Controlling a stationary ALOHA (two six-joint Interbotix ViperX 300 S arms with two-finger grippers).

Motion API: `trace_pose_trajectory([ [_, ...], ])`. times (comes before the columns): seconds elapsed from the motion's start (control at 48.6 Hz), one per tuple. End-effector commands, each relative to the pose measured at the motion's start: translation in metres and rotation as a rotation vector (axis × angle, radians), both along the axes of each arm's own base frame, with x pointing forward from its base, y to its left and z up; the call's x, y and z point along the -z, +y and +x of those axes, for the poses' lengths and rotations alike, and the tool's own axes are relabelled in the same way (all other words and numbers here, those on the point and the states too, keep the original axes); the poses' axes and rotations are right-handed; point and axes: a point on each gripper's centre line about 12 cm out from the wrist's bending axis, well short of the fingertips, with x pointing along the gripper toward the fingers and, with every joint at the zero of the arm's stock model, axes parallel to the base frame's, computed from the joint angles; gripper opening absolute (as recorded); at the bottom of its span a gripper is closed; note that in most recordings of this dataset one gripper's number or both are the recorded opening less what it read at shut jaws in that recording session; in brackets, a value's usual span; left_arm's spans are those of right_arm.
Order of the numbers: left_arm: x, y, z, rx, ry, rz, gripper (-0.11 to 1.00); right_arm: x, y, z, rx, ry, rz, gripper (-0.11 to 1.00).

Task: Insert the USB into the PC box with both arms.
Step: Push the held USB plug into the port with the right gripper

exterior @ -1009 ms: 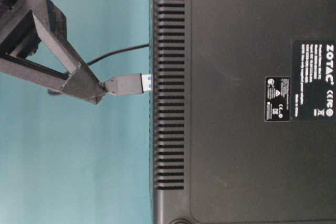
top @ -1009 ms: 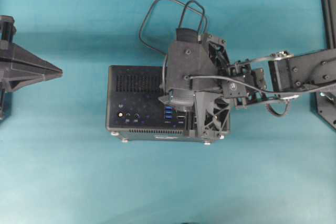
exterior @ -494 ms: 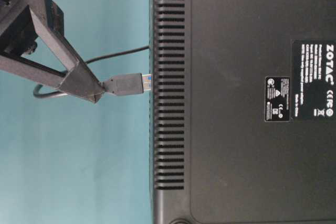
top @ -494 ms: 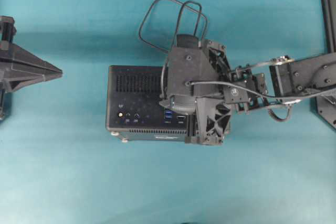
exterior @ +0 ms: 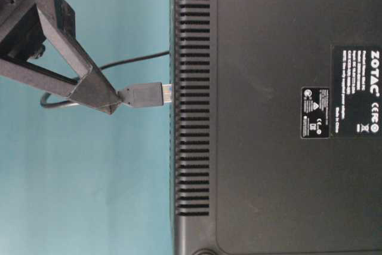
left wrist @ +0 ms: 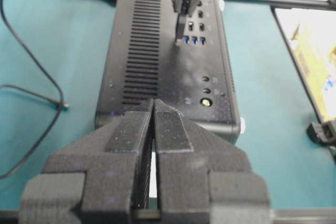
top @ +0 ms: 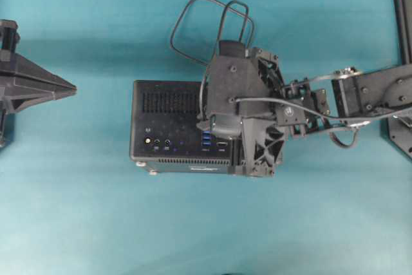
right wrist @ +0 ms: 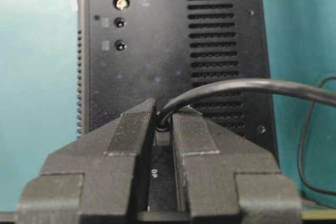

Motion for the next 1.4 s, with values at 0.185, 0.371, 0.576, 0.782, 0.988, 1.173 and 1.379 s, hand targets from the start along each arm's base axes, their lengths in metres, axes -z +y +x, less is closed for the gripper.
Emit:
trace_pose_trajectory([
  [0.185, -0.005, 0.0, 0.001, 0.002, -0.015, 0.001, 0.0, -0.004, 0.007, -0.002, -0.004, -0.002, 0.032, 0.11],
  [0.371, -0.006, 0.0, 0.001, 0.002, -0.018, -0.001, 0.0, -0.006, -0.01, -0.001, 0.022, -0.012, -0.016, 0.11],
  [0.576, -0.006, 0.0, 0.001, 0.002, -0.018, 0.001, 0.0, -0.001, -0.006, -0.001, 0.016, 0.007, -0.018, 0.11],
  [0.782, -0.006, 0.0, 0.001, 0.002, -0.018, 0.001, 0.0, 0.002, 0.008, -0.003, -0.004, 0.019, 0.026, 0.11],
  [0.988, -0.006, 0.0, 0.002, 0.002, -0.015, 0.001, 0.0, 0.004, 0.0, -0.003, 0.008, 0.028, 0.007, 0.11],
  [1.173, -0.006, 0.0, 0.002, 0.002, -0.018, 0.001, 0.0, 0.008, -0.012, -0.003, 0.025, 0.034, -0.03, 0.11],
  [1.379, -0.006, 0.0, 0.002, 0.002, -0.018, 0.001, 0.0, 0.012, -0.003, -0.004, 0.013, 0.043, -0.016, 0.11],
])
